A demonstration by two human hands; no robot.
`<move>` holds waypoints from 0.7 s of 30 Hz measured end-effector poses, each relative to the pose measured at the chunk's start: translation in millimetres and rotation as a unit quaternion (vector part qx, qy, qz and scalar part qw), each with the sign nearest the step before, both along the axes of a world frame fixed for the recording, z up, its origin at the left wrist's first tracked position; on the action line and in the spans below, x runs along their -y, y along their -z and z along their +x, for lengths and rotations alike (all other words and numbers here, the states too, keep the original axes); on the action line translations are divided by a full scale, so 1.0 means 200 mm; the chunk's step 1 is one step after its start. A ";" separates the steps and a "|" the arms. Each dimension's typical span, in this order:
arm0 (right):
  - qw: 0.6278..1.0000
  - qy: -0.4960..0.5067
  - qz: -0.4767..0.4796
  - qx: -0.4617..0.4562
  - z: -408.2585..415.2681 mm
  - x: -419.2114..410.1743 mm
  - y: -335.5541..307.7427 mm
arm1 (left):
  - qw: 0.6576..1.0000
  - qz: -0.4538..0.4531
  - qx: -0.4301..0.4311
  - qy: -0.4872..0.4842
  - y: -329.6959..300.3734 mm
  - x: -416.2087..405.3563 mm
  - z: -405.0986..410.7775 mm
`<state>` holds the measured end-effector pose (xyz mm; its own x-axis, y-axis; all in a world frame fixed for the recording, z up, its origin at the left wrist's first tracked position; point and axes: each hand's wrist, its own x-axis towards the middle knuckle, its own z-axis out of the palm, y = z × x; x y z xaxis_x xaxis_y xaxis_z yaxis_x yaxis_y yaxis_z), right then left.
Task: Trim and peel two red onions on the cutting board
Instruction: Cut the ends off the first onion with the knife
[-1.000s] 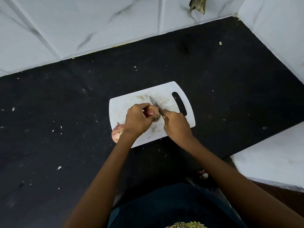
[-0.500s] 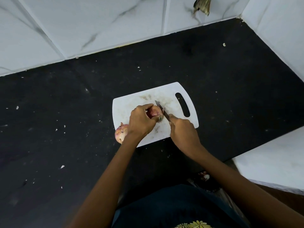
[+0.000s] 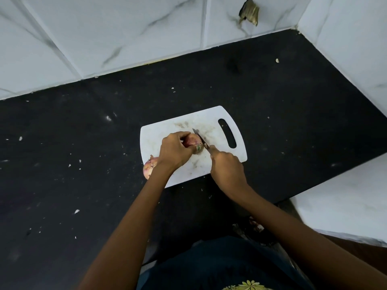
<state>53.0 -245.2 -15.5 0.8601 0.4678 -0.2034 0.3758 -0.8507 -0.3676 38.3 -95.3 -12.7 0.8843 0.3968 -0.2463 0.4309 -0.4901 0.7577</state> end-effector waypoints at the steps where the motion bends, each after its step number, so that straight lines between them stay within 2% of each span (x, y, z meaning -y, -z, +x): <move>1: 1.000 0.000 -0.006 0.001 0.01 -0.02 0.01 | 1.000 0.001 -0.002 0.005 -0.01 0.00 0.00; 9: 1.000 -0.001 -0.010 -0.002 0.04 -0.05 0.07 | 1.000 0.017 0.009 0.017 0.00 0.00 -0.03; 13: 0.994 0.044 0.098 -0.022 0.07 -0.03 0.08 | 0.998 0.052 0.022 0.015 0.04 0.03 -0.07; 16: 0.974 0.111 0.186 -0.061 0.07 -0.01 0.07 | 0.989 0.132 0.062 0.009 0.07 0.07 -0.11; 21: 0.947 0.180 0.237 -0.119 0.08 0.02 0.05 | 0.968 0.242 0.060 0.030 0.09 0.11 -0.14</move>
